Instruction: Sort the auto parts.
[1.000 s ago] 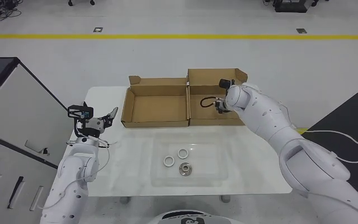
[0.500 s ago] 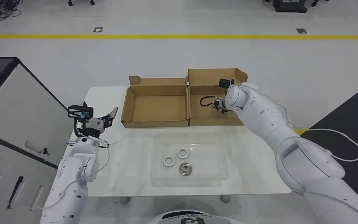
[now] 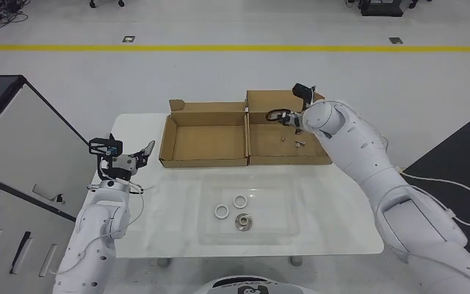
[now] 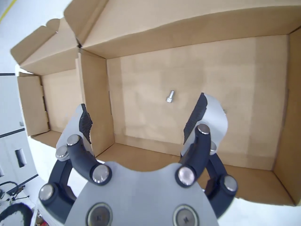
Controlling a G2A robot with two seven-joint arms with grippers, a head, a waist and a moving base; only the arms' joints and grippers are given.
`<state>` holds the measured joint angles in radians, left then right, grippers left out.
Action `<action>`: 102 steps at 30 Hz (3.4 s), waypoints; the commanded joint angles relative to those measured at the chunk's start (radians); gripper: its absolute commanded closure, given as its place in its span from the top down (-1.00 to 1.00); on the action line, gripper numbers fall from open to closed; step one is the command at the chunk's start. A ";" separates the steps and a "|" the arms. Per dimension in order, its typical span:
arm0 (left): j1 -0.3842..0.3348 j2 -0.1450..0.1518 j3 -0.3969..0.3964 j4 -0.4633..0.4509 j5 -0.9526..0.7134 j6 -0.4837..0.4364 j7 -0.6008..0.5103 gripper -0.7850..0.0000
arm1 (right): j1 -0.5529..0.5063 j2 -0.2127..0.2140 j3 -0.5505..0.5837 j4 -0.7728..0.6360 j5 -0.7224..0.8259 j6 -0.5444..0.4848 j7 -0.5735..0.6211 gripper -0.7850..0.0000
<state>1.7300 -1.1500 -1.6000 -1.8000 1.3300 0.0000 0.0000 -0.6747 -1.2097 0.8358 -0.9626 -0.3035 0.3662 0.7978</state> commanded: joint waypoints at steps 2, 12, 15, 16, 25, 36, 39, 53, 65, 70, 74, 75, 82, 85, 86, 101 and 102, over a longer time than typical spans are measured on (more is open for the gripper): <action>0.000 0.000 0.000 0.000 0.000 0.000 0.000 1.00 | -0.085 0.044 0.107 -0.168 0.009 0.014 0.032 1.00; 0.000 0.000 0.000 0.000 0.000 0.000 0.000 1.00 | -0.493 0.161 0.553 -0.696 0.166 0.010 0.237 1.00; 0.000 0.000 0.000 0.000 0.000 0.000 0.000 1.00 | -0.606 0.178 0.681 -0.778 0.250 -0.008 0.288 1.00; 0.000 0.000 0.000 0.000 0.000 0.000 0.000 1.00 | -0.642 0.183 0.721 -0.799 0.279 -0.014 0.303 1.00; 0.000 0.000 0.000 0.000 0.000 0.000 0.000 1.00 | -0.878 0.198 1.002 -0.840 0.582 -0.083 0.398 1.00; 0.000 0.000 0.000 0.000 0.000 0.000 0.000 1.00 | -0.905 0.200 1.034 -0.822 0.651 -0.112 0.426 1.00; 0.000 0.000 0.000 0.000 0.000 0.000 0.000 1.00 | -0.905 0.200 1.034 -0.822 0.651 -0.112 0.426 1.00; -0.093 0.012 0.091 -0.189 0.106 -0.273 -0.328 1.00 | -0.905 0.200 1.034 -0.822 0.651 -0.112 0.426 1.00; -0.225 0.012 0.234 -0.267 -0.017 -0.498 -0.620 1.00 | -0.905 0.200 1.034 -0.822 0.651 -0.112 0.426 1.00; -0.310 0.012 0.310 -0.285 -0.108 -0.582 -0.806 1.00 | -0.905 0.200 1.034 -0.822 0.651 -0.112 0.426 1.00; -0.389 0.007 0.390 -0.275 -0.198 -0.606 -0.972 1.00 | -0.905 0.200 1.034 -0.822 0.651 -0.112 0.426 1.00; -0.409 0.006 0.415 -0.269 -0.217 -0.607 -1.007 1.00 | -0.905 0.200 1.034 -0.822 0.651 -0.112 0.426 1.00; -0.554 -0.013 0.589 -0.210 -0.295 -0.598 -1.196 1.00 | -0.905 0.200 1.034 -0.822 0.651 -0.112 0.426 1.00; -0.598 -0.021 0.656 -0.180 -0.295 -0.578 -1.239 1.00 | -0.905 0.200 1.034 -0.822 0.651 -0.112 0.426 1.00; -0.607 -0.024 0.675 -0.169 -0.306 -0.572 -1.248 1.00 | -0.905 0.200 1.034 -0.822 0.651 -0.112 0.426 1.00; -0.688 -0.032 0.844 -0.042 -0.367 -0.533 -1.283 1.00 | -0.905 0.200 1.034 -0.822 0.651 -0.112 0.426 1.00; -0.689 -0.033 0.850 -0.035 -0.368 -0.535 -1.280 1.00 | -0.905 0.200 1.034 -0.822 0.651 -0.112 0.426 1.00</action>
<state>1.0420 -1.1822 -0.7555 -1.8419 0.9627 -0.5332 -1.2836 -1.5800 -1.0100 1.8703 -1.7844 0.3478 0.2543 1.2241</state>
